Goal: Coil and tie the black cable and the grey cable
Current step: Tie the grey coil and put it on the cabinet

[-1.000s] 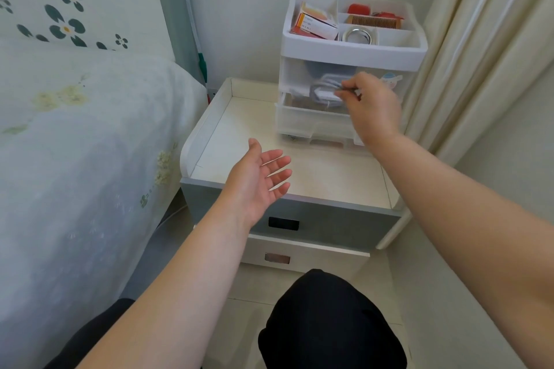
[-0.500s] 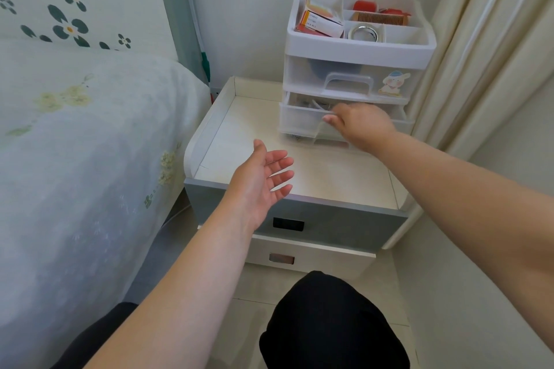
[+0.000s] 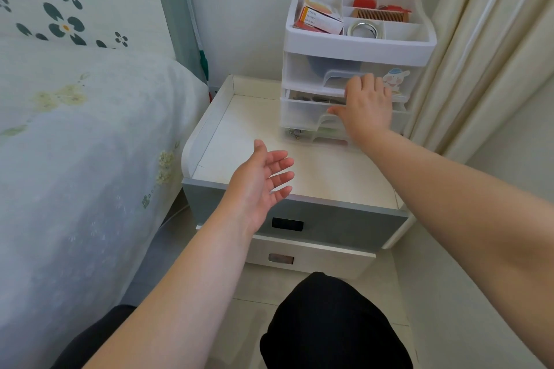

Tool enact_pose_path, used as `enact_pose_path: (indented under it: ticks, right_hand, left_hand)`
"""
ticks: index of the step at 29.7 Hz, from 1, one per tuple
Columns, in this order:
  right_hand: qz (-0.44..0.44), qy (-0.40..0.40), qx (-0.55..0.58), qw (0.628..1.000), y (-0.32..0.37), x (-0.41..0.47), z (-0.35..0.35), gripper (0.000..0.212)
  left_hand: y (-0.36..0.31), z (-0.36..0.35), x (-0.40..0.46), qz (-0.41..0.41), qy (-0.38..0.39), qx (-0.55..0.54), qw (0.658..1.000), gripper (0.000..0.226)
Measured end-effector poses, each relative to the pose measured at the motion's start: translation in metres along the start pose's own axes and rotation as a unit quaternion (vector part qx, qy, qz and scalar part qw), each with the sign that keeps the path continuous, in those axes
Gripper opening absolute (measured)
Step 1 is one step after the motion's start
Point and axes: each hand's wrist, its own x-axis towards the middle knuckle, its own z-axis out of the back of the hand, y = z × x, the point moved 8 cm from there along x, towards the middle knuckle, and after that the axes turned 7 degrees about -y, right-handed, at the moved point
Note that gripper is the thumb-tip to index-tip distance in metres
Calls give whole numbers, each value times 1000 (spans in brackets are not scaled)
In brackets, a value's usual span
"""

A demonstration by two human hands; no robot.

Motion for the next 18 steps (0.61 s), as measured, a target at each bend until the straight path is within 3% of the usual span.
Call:
enact_pose_path:
  ticks: [7,12,15,18]
  right_hand:
    - [-23,10,-22,999,11,15,-10,47]
    - [-6,4,-3,1000,22,3,-25,20]
    - [-51,-2,58,997,22,-6,-24,17]
    - [2,-25,162,987,39,-43,-13,10]
  left_hand:
    - [-4,6,2,-16,3,13,1000,51]
    - [-5,9,6,-14,14,-1,1000,50]
    - [-7,11,5,-14,16,-1,1000,50]
    - [-9,15,4,-14,7,-25,1000,50]
